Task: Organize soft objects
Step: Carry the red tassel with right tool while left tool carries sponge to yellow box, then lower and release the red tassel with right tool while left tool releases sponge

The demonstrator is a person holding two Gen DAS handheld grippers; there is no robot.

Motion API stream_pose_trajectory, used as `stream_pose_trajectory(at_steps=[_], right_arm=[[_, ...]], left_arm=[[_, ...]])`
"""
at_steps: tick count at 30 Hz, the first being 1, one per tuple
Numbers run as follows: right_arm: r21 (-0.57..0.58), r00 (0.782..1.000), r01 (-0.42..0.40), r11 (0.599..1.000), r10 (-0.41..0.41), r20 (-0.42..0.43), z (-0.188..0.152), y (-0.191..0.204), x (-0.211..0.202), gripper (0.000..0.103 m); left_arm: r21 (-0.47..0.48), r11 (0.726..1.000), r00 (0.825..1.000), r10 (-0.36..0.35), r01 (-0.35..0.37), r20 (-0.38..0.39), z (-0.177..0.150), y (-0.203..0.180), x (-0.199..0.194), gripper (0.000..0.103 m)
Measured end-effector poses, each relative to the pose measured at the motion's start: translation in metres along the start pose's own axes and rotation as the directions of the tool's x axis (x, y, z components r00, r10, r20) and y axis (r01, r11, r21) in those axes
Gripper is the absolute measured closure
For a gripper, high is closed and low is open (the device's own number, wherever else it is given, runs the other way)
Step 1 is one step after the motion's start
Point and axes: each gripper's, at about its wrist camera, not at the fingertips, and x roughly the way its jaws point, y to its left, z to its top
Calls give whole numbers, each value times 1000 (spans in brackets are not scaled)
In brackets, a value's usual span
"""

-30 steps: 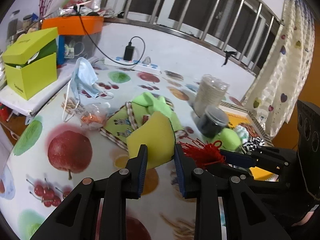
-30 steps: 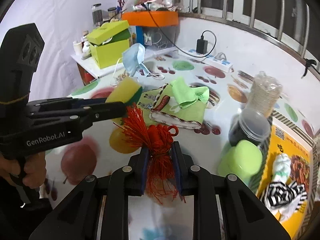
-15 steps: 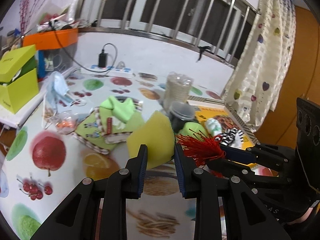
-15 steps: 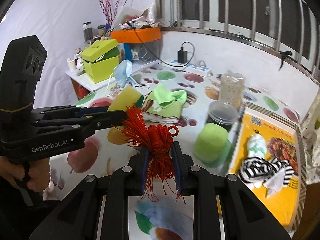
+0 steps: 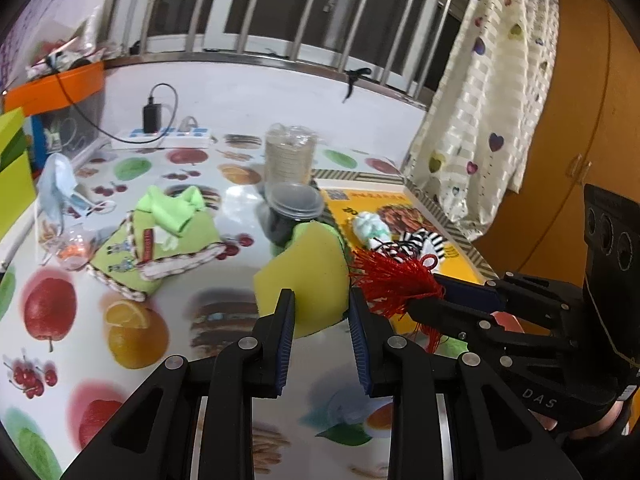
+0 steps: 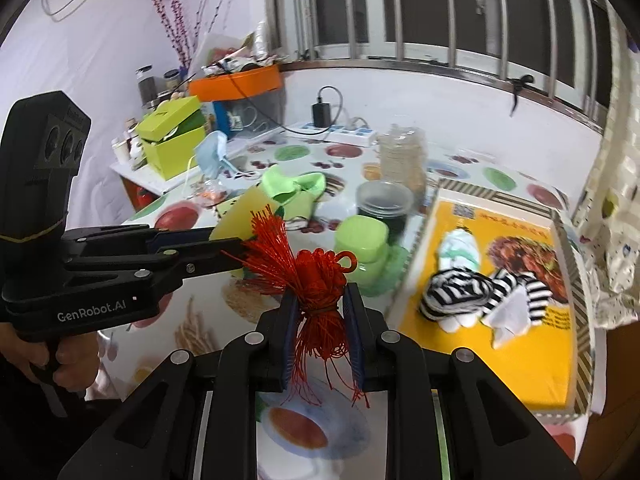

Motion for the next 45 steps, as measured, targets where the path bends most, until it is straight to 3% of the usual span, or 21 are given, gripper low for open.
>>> stream_pose_trajectory(at_steps=[27, 45], right_arm=[[151, 987, 156, 976, -159, 8, -19, -84, -30, 80], [215, 971, 237, 947, -232, -48, -14, -133, -7, 80]], left_arm=[[107, 983, 988, -139, 146, -65, 12, -75, 51, 78], [97, 973, 974, -195, 207, -119, 26, -93, 107, 78]])
